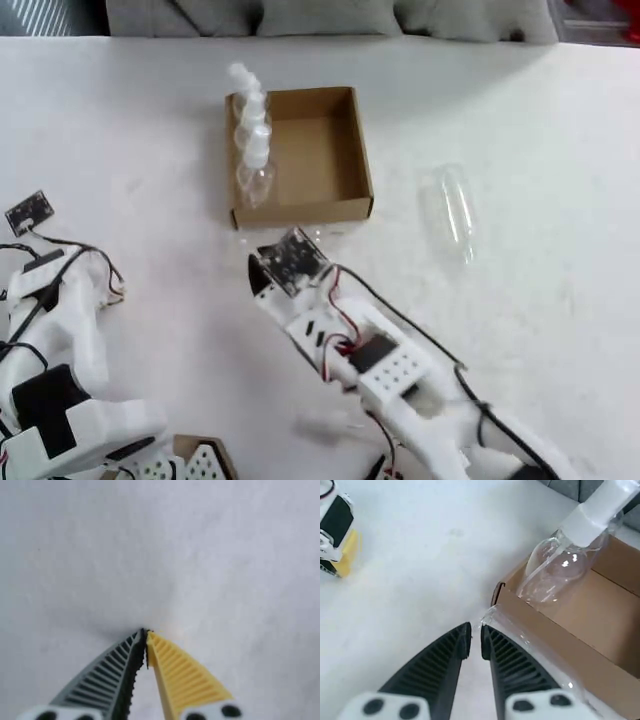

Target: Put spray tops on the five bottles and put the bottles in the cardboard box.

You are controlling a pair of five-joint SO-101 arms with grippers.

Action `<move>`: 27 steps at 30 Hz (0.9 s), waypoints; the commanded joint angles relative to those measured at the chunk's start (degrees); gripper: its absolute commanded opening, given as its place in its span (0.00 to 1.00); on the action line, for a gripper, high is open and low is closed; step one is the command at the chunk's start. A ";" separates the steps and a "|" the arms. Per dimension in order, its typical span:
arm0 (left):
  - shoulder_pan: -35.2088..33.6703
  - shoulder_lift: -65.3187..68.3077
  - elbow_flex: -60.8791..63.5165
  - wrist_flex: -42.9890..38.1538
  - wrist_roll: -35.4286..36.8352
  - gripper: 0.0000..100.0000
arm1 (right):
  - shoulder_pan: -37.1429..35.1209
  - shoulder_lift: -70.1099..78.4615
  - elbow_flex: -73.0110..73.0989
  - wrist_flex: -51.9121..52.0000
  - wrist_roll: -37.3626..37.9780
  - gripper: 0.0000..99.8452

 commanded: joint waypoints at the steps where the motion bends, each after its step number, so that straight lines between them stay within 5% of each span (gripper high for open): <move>1: -0.57 0.66 -2.20 -0.26 0.18 0.02 | 1.01 14.20 -8.53 -8.84 -0.97 0.02; 12: -0.57 0.66 -2.20 -0.62 0.18 0.02 | 5.05 33.45 -21.19 -12.35 -1.14 0.02; 27: -0.48 0.75 -2.20 -0.62 0.18 0.02 | 4.62 30.73 -14.15 -12.00 -0.79 0.02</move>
